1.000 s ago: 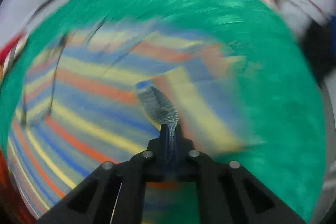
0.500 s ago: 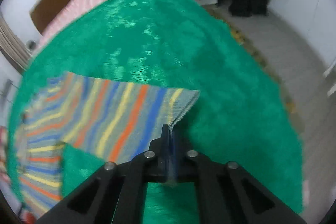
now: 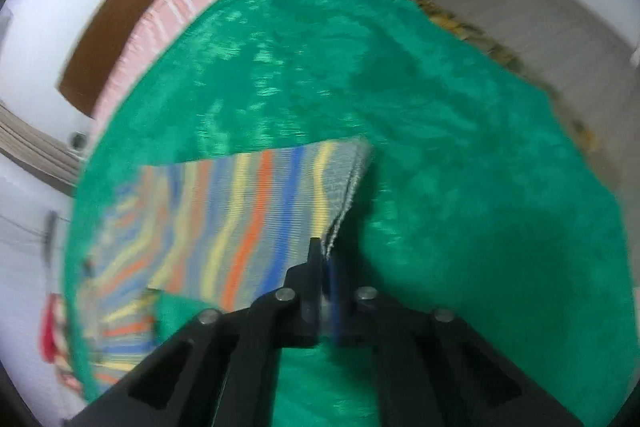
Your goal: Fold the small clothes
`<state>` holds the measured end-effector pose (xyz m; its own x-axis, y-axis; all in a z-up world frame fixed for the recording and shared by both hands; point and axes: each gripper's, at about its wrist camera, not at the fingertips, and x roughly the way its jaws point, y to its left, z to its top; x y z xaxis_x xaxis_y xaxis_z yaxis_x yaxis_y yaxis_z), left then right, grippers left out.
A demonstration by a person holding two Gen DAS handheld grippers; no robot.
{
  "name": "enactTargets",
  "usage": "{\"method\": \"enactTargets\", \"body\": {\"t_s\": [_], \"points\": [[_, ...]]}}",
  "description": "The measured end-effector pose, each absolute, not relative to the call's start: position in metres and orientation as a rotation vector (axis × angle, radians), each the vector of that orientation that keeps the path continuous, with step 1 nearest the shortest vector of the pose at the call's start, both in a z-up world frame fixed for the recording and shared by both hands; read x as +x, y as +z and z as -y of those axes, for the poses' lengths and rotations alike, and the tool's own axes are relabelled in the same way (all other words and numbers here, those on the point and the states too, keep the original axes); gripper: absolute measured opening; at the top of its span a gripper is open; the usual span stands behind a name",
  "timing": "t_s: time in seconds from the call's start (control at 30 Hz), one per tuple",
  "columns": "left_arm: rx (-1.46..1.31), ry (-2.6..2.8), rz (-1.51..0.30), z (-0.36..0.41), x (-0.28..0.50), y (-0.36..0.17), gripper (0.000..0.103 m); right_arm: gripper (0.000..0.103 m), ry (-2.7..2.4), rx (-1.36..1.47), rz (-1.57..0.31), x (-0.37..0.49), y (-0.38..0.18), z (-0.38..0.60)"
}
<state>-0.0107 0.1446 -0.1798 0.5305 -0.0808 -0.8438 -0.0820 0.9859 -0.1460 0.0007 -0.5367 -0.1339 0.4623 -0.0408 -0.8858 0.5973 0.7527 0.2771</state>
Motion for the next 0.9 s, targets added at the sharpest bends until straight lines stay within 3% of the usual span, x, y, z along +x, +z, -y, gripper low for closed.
{"method": "enactTargets", "body": {"t_s": [0.2, 0.37, 0.43, 0.5, 0.57, 0.73, 0.83, 0.87, 0.9], "points": [[-0.061, 0.026, -0.985, -0.135, -0.007, -0.167, 0.100, 0.000, -0.551, 0.522, -1.082, -0.004, -0.145, 0.539], [0.190, -0.125, -0.823, -0.089, 0.011, -0.103, 0.100, 0.001, -0.559, 0.474, -1.070, -0.001, -0.142, 0.535], [0.325, -0.251, -0.754, -0.052, 0.023, -0.077, 0.100, 0.015, -0.528, 0.460, -1.046, -0.005, -0.137, 0.529], [0.498, -0.390, -0.756, -0.007, 0.036, -0.070, 0.100, 0.045, -0.518, 0.469, -1.011, -0.016, -0.127, 0.525], [0.651, -0.526, -0.767, 0.039, 0.048, -0.082, 0.100, 0.058, -0.531, 0.439, -0.948, -0.037, -0.108, 0.513], [0.746, -0.550, -0.955, 0.086, 0.106, -0.155, 0.096, 0.063, -0.410, 0.463, -0.876, -0.092, -0.082, 0.475], [0.491, -0.516, -1.095, 0.062, 0.141, -0.168, 0.059, 0.064, -0.337, 0.484, -0.836, -0.126, -0.078, 0.445], [0.390, -0.494, -1.110, 0.050, 0.149, -0.164, 0.021, 0.065, -0.326, 0.480, -0.827, -0.132, -0.078, 0.438], [0.318, -0.436, -1.100, 0.036, 0.155, -0.159, 0.006, 0.067, -0.317, 0.462, -0.813, -0.142, -0.078, 0.428]]}}
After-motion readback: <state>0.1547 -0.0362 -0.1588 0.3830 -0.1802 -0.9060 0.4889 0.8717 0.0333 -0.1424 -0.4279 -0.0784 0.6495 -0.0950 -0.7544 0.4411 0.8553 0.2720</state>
